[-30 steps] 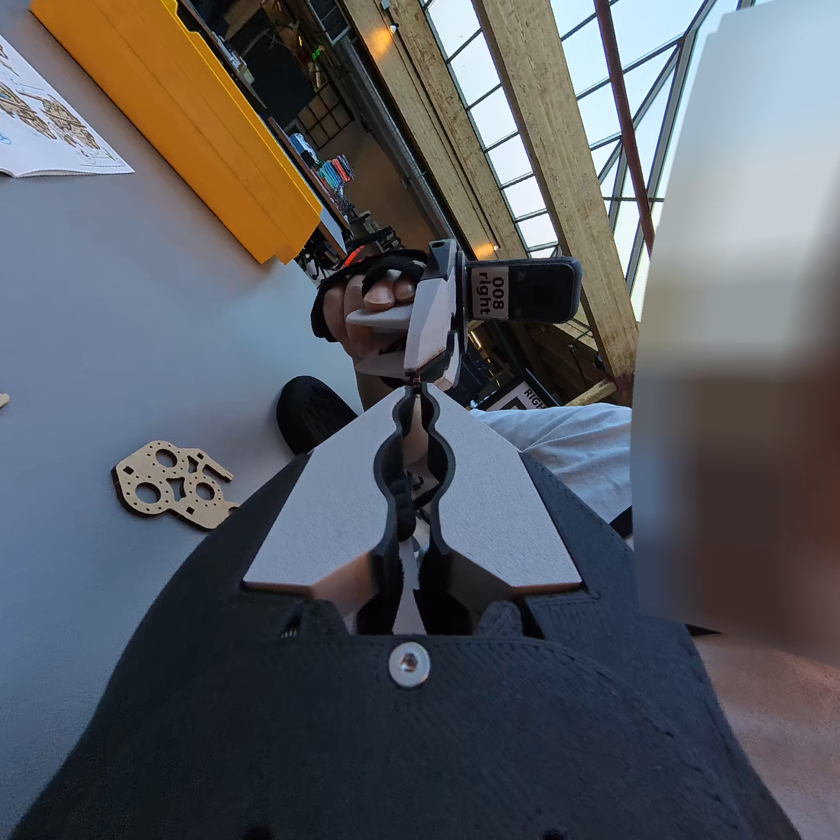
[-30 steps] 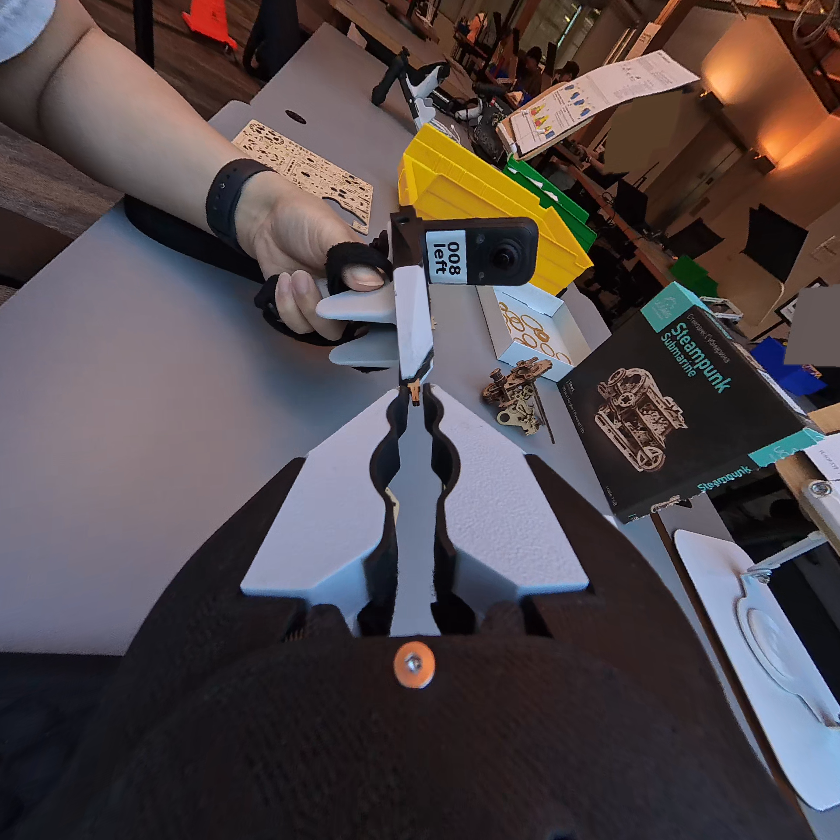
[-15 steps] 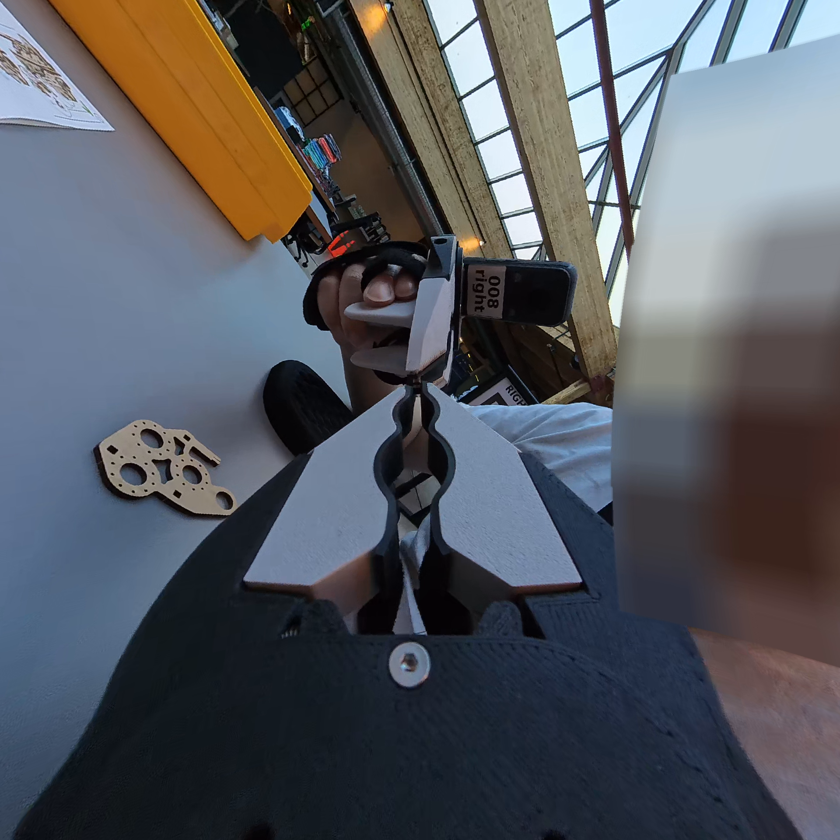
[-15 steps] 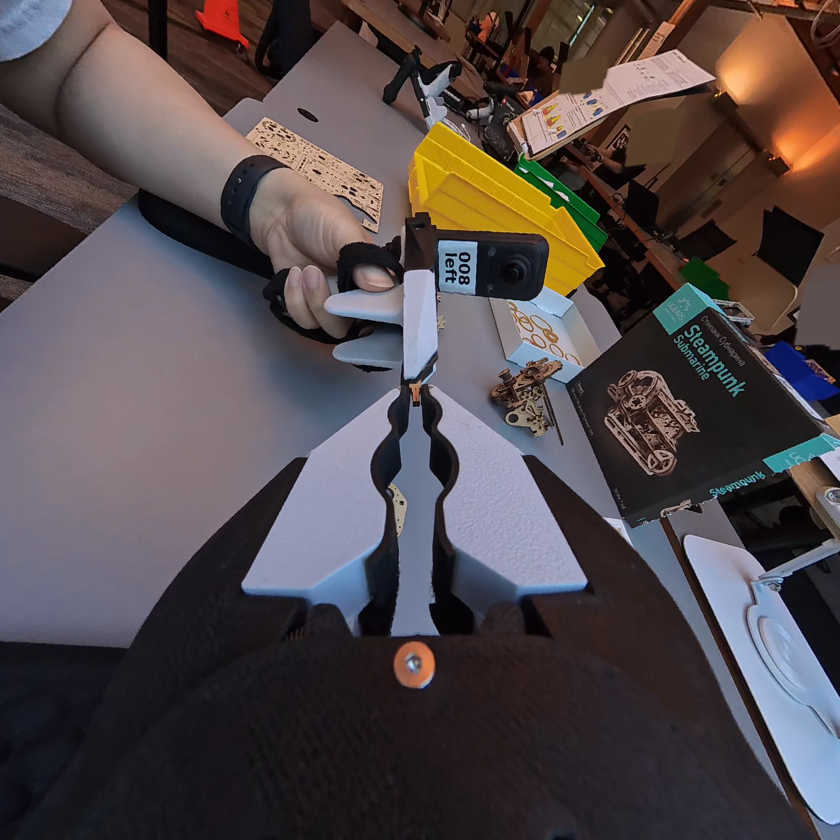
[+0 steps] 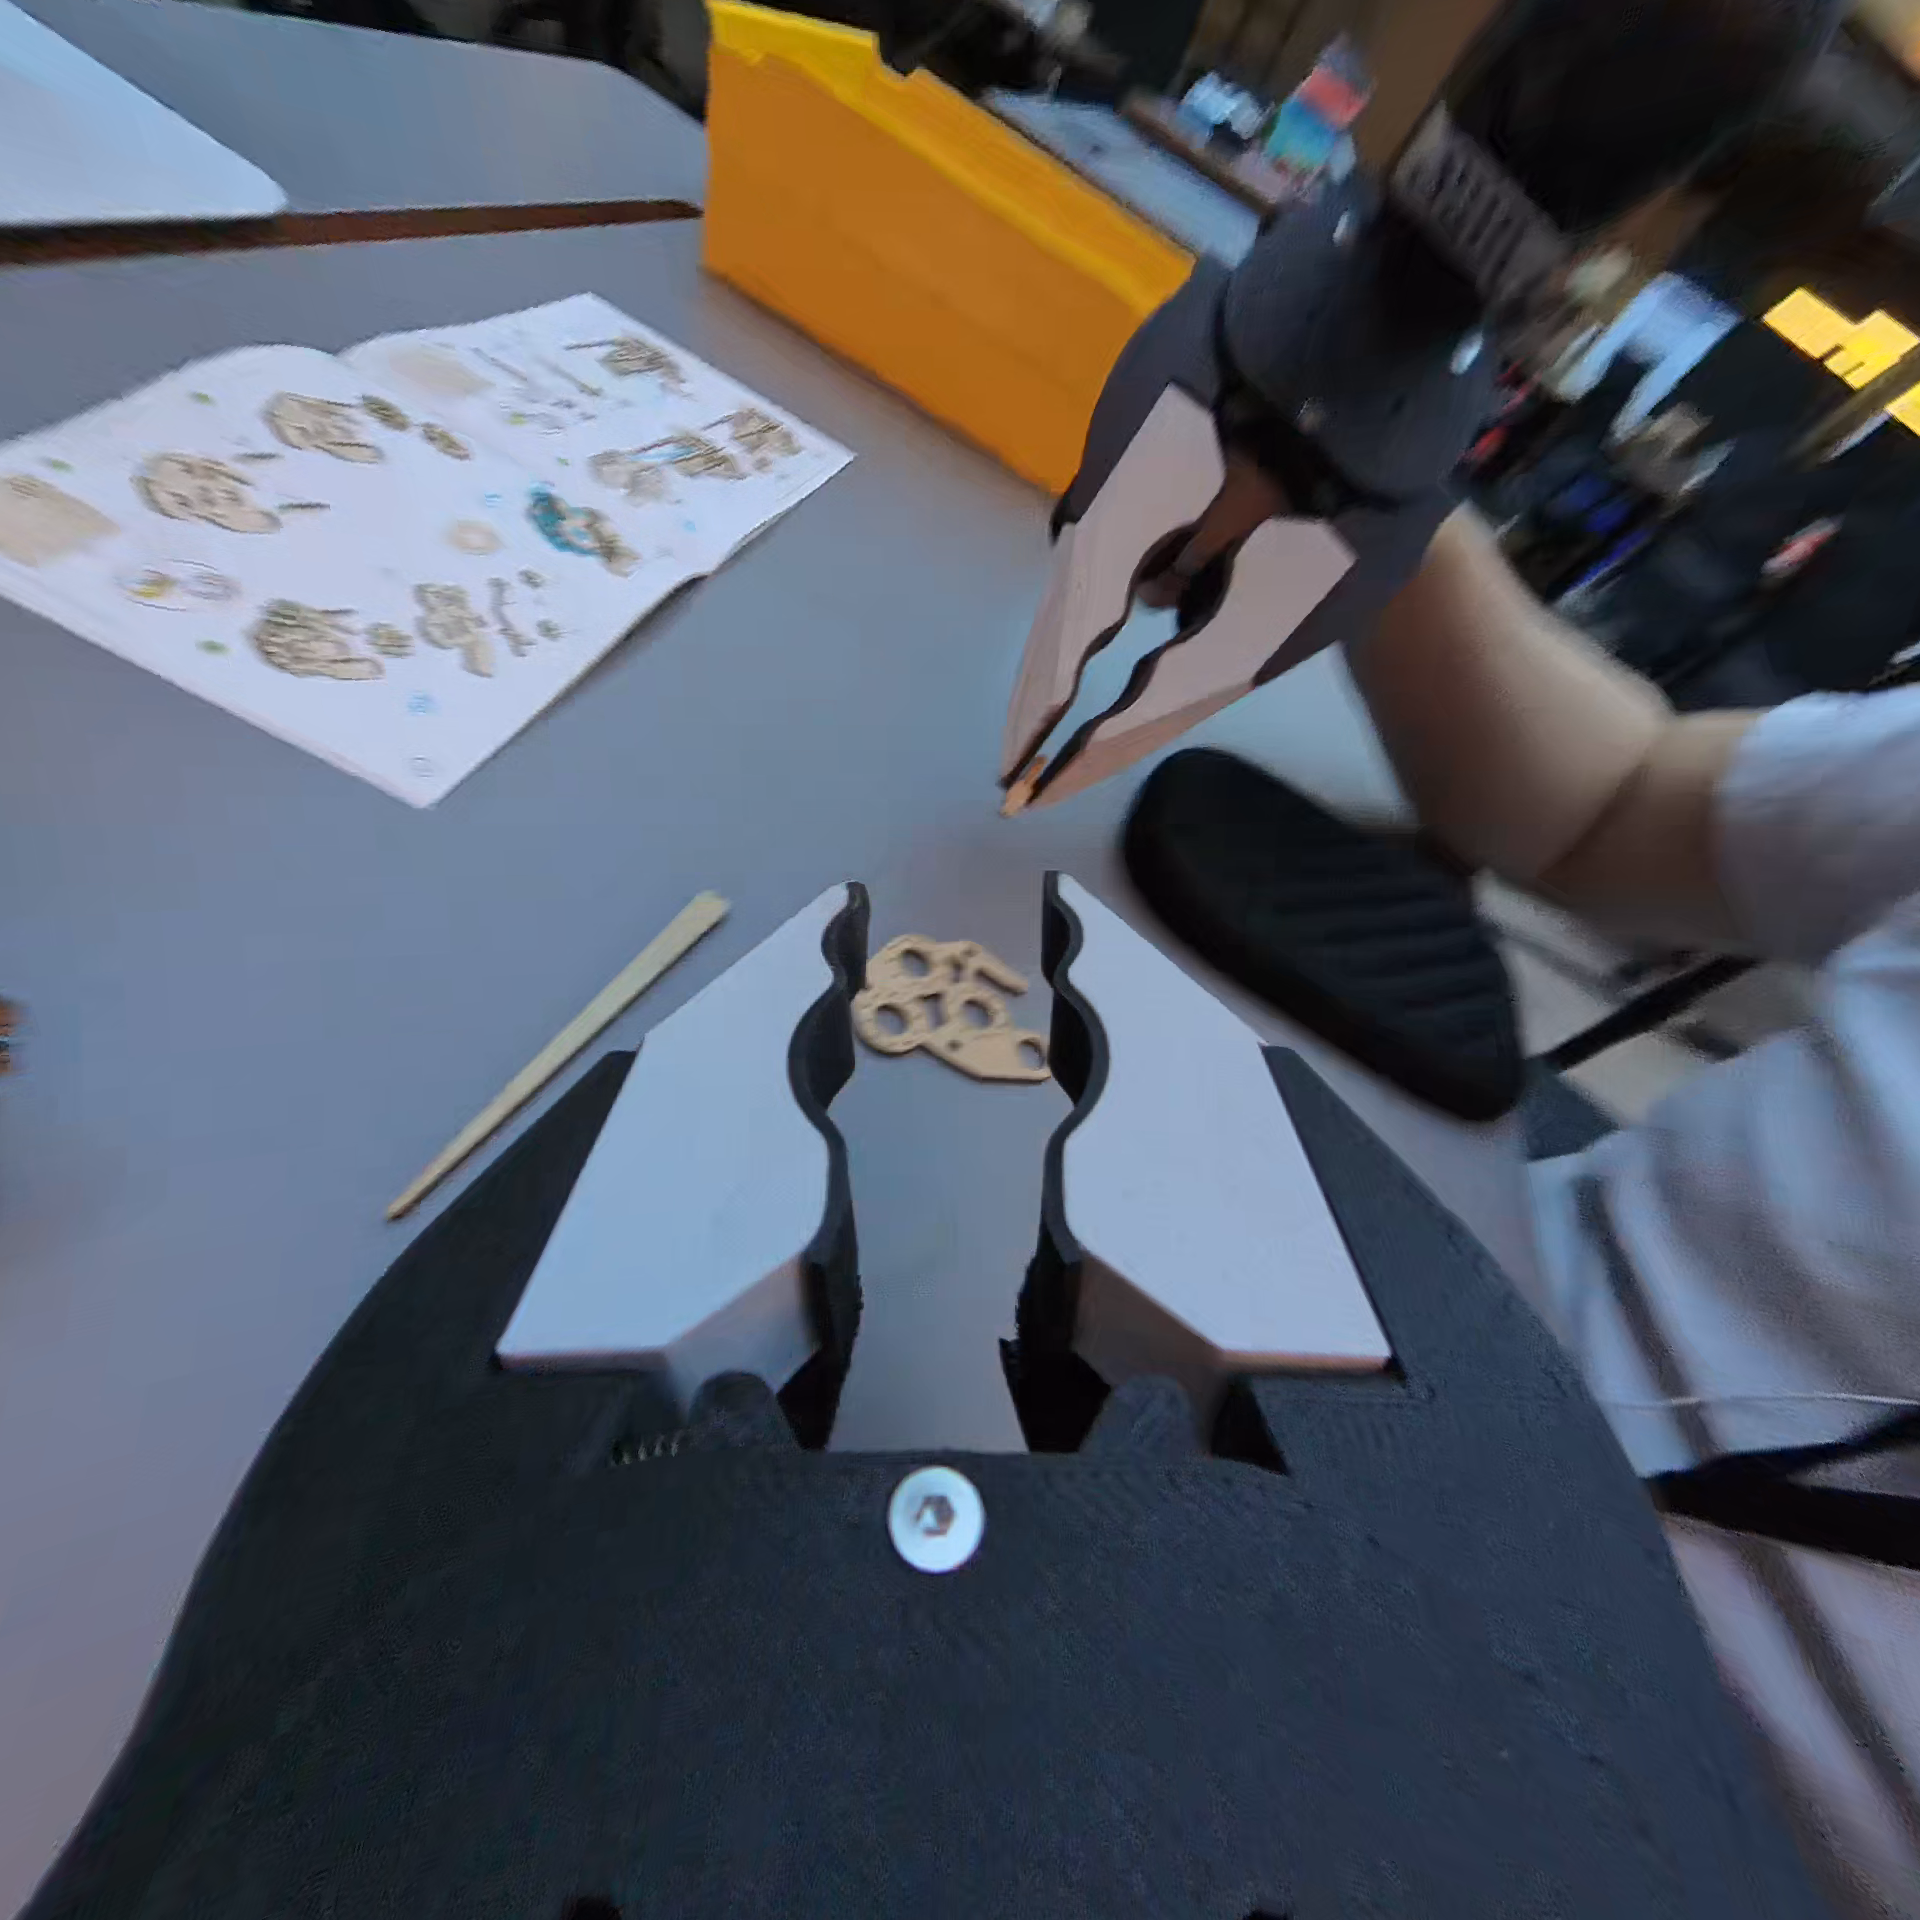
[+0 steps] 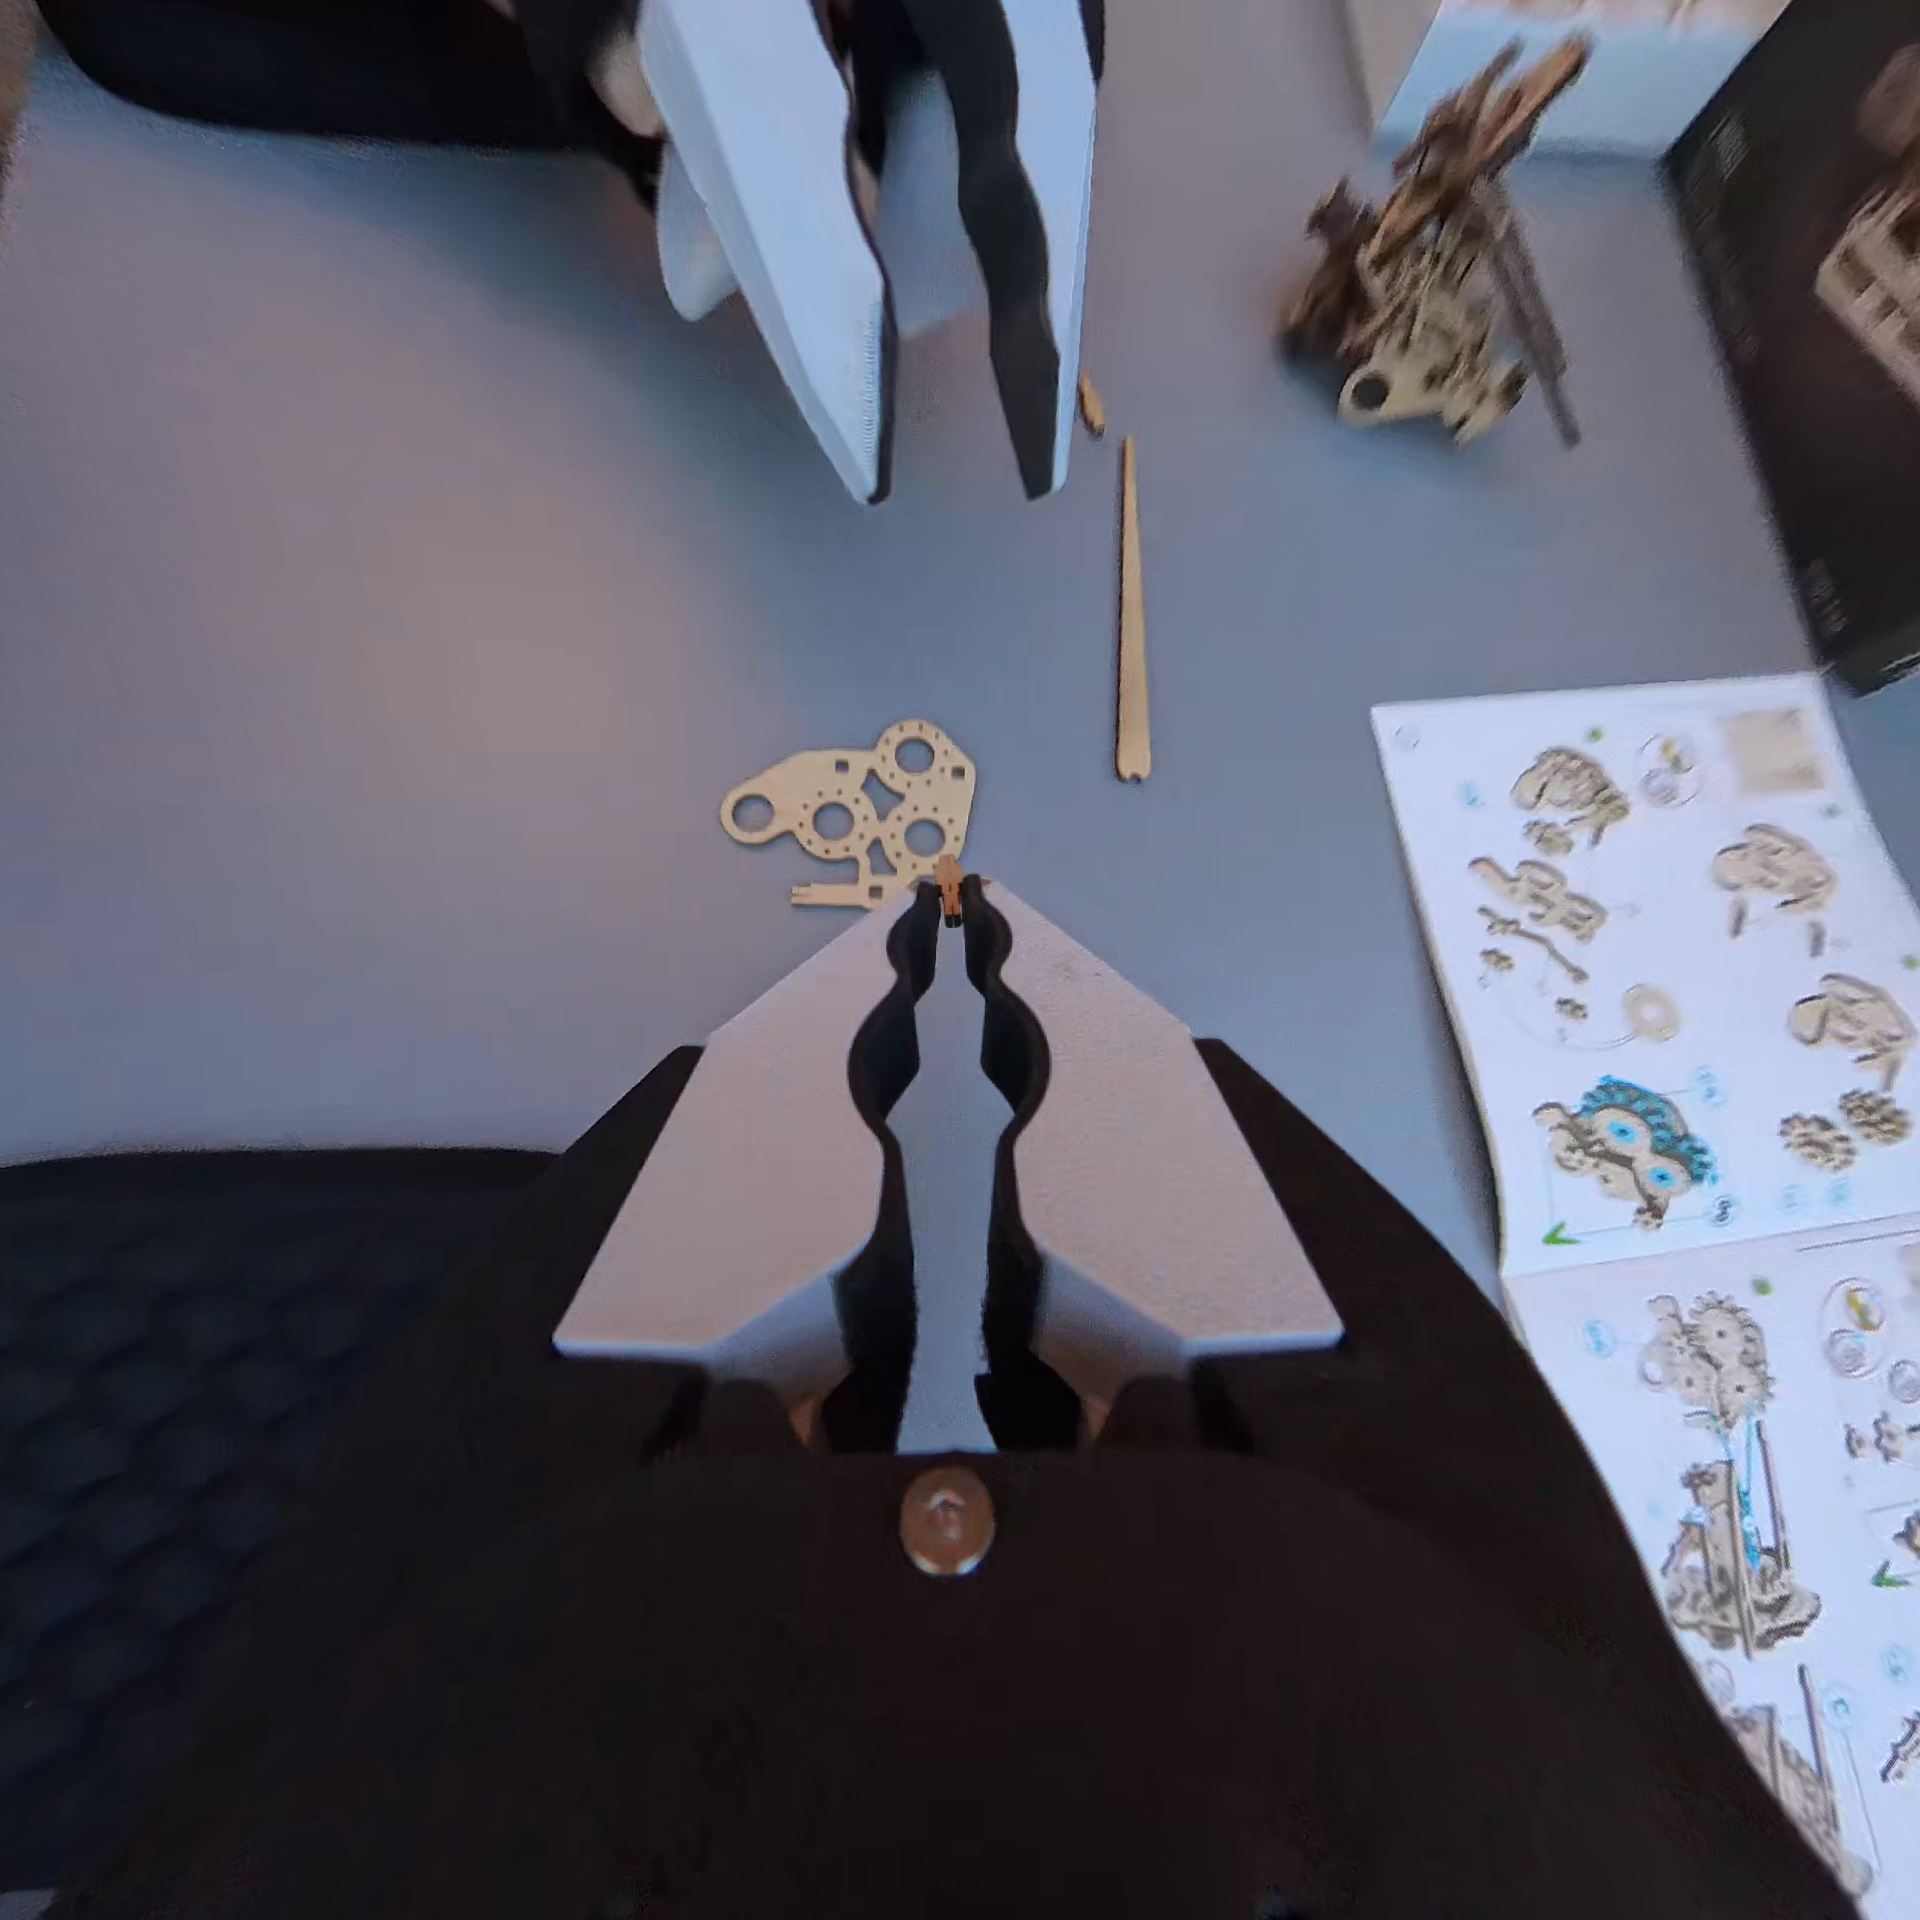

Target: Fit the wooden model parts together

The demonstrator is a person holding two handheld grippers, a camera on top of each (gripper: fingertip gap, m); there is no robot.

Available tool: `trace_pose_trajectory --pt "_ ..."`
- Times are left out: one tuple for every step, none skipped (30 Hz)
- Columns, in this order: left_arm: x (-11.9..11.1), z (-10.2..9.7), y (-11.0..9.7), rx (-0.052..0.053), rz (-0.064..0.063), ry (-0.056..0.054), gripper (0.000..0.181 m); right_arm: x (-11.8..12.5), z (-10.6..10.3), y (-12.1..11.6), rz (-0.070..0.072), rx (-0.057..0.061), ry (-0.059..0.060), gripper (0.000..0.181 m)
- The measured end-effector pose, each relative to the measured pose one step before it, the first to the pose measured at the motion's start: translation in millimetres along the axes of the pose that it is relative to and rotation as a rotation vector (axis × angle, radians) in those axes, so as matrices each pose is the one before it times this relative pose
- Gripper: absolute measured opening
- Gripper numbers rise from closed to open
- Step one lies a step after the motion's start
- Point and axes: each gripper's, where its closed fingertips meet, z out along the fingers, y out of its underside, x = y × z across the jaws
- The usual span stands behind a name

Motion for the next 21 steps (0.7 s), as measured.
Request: trace_pose_trajectory --pt "-8.96 2.58 8.99 -0.0574 0.0968 -0.0908 0.037 0.19 6.21 7.53 0.0127 -0.0730 -0.0174 0.004" --pt "-2.38 4.62 9.59 -0.0578 0.0637 -0.0511 0.037 -2.40 5.83 6.76 -0.0007 -0.0791 -0.0231 0.004" --pt "3.37 5.76 7.25 -0.0425 0.0347 -0.0144 0.041 0.22 4.25 4.14 -0.0156 -0.0627 0.0002 0.004" --pt "6.68 5.90 4.05 -0.0196 0.0187 0.0114 0.046 0.10 2.38 0.88 -0.0173 -0.0360 0.0010 0.004" --pt "5.62 5.51 2.32 -0.0093 0.0137 0.0118 0.048 -1.47 1.10 -1.11 0.0025 -0.0175 -0.0174 0.004" --pt "3.34 4.99 2.60 -0.0130 0.0200 0.0013 0.051 -1.70 0.81 -1.91 0.0199 -0.0066 -0.0253 0.004" --pt "1.23 4.14 2.94 -0.0198 0.0291 -0.0082 0.054 -1.77 0.90 -1.26 0.0201 -0.0071 -0.0266 0.004" --pt "-1.27 3.18 2.60 -0.0188 0.0363 -0.0217 0.056 -0.70 1.19 -0.19 0.0062 -0.0108 -0.0139 0.004" --pt "-2.43 2.53 2.32 -0.0165 0.0373 -0.0265 0.059 -0.01 1.37 0.73 -0.0022 -0.0165 -0.0039 0.004" --pt "-1.19 2.25 2.33 -0.0170 0.0290 -0.0167 0.061 -0.14 1.34 0.48 0.0016 -0.0149 -0.0020 0.004" --pt "-0.48 2.24 2.92 -0.0195 0.0171 -0.0084 0.063 -1.42 1.42 0.70 0.0054 -0.0153 -0.0075 0.004" --pt "-1.69 2.57 2.50 -0.0137 -0.0028 -0.0150 0.066 -0.37 1.41 0.08 0.0028 -0.0087 0.0015 0.004" --pt "-0.16 2.47 2.01 -0.0084 -0.0133 -0.0024 0.069 -1.88 1.46 -0.45 0.0052 -0.0045 -0.0069 0.004" --pt "1.32 2.17 1.42 -0.0053 -0.0123 0.0082 0.070 -2.42 1.51 -0.02 0.0123 -0.0071 -0.0134 0.004" --pt "0.21 1.18 1.45 -0.0101 -0.0033 0.0019 0.070 -0.22 1.27 0.05 0.0106 -0.0066 0.0006 0.004" --pt "-0.08 0.30 -0.25 0.0001 0.0043 -0.0018 0.070 0.84 1.02 -0.11 0.0065 -0.0048 0.0061 0.004" --pt "0.41 -0.11 -1.30 0.0073 0.0053 0.0009 0.066 -0.83 1.00 0.11 0.0079 -0.0069 -0.0054 0.003" --pt "0.96 -0.04 -0.90 0.0049 0.0037 0.0041 0.063 -0.77 0.50 -0.17 0.0069 -0.0046 -0.0046 0.004" --pt "1.31 0.30 -0.02 -0.0012 0.0039 0.0049 0.060 0.10 0.22 0.22 0.0048 -0.0065 0.0018 0.004" --pt "0.89 0.68 0.79 -0.0068 0.0052 -0.0002 0.058 -1.17 0.32 0.53 0.0002 -0.0078 -0.0059 0.003" --pt "0.14 0.79 1.08 -0.0086 0.0068 -0.0057 0.057 -2.42 0.60 0.73 -0.0053 -0.0087 -0.0120 0.003"
